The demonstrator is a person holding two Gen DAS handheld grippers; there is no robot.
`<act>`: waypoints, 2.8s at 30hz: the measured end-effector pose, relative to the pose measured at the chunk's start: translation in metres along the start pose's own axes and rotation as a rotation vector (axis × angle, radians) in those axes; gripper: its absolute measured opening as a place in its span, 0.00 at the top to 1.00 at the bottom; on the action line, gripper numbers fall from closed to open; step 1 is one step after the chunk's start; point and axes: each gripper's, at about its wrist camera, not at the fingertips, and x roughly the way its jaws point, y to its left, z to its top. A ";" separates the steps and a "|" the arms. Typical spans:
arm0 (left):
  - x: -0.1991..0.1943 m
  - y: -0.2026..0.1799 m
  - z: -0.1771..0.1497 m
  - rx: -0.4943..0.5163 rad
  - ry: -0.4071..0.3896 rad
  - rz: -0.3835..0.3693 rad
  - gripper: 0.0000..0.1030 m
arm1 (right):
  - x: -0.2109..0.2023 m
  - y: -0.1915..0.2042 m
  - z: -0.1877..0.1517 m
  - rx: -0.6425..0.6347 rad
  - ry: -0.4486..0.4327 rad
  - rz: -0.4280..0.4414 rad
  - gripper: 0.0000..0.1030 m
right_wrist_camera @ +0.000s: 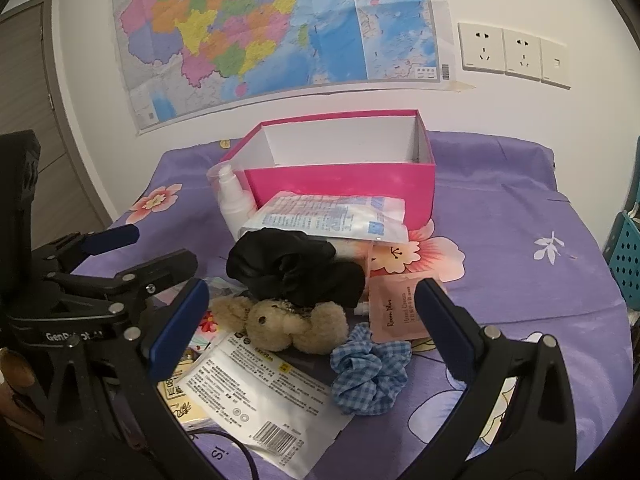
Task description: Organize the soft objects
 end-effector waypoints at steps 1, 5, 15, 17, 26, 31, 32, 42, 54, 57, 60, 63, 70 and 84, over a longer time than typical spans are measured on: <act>0.000 0.000 0.000 -0.001 0.000 0.001 0.00 | 0.001 0.000 0.000 0.001 0.000 0.001 0.00; 0.001 0.001 0.000 -0.003 0.001 -0.001 0.00 | 0.001 0.000 0.000 0.002 0.000 0.002 0.00; 0.003 0.001 -0.001 -0.002 0.005 -0.001 0.00 | 0.004 -0.002 0.000 0.007 0.007 0.005 0.00; 0.003 0.001 -0.001 -0.003 0.006 -0.001 0.00 | 0.005 -0.002 0.001 0.007 0.007 0.006 0.00; 0.004 0.000 -0.001 0.001 0.006 0.000 0.00 | 0.007 -0.002 0.001 0.006 0.011 0.014 0.00; 0.006 -0.001 0.000 0.003 0.009 -0.003 0.00 | 0.008 -0.002 0.002 0.004 0.012 0.016 0.00; 0.007 -0.001 0.000 0.004 0.010 -0.004 0.00 | 0.008 -0.002 0.002 0.003 0.013 0.018 0.00; 0.015 0.007 0.014 0.004 0.049 -0.090 0.00 | 0.025 -0.023 0.016 0.028 0.051 0.045 0.07; 0.057 0.008 0.039 0.023 0.194 -0.239 0.20 | 0.081 -0.078 0.035 0.208 0.167 0.130 0.15; 0.070 0.008 0.039 0.018 0.247 -0.291 0.28 | 0.090 -0.085 0.035 0.245 0.189 0.154 0.15; 0.077 0.006 0.039 0.012 0.278 -0.344 0.31 | 0.098 -0.088 0.036 0.255 0.201 0.175 0.15; 0.084 0.004 0.042 0.015 0.295 -0.371 0.33 | 0.103 -0.089 0.037 0.258 0.205 0.209 0.19; 0.090 -0.001 0.049 0.032 0.315 -0.399 0.33 | 0.100 -0.088 0.037 0.211 0.182 0.180 0.56; 0.064 0.004 0.054 0.080 0.227 -0.389 0.33 | 0.065 -0.074 0.045 0.108 0.091 0.166 0.83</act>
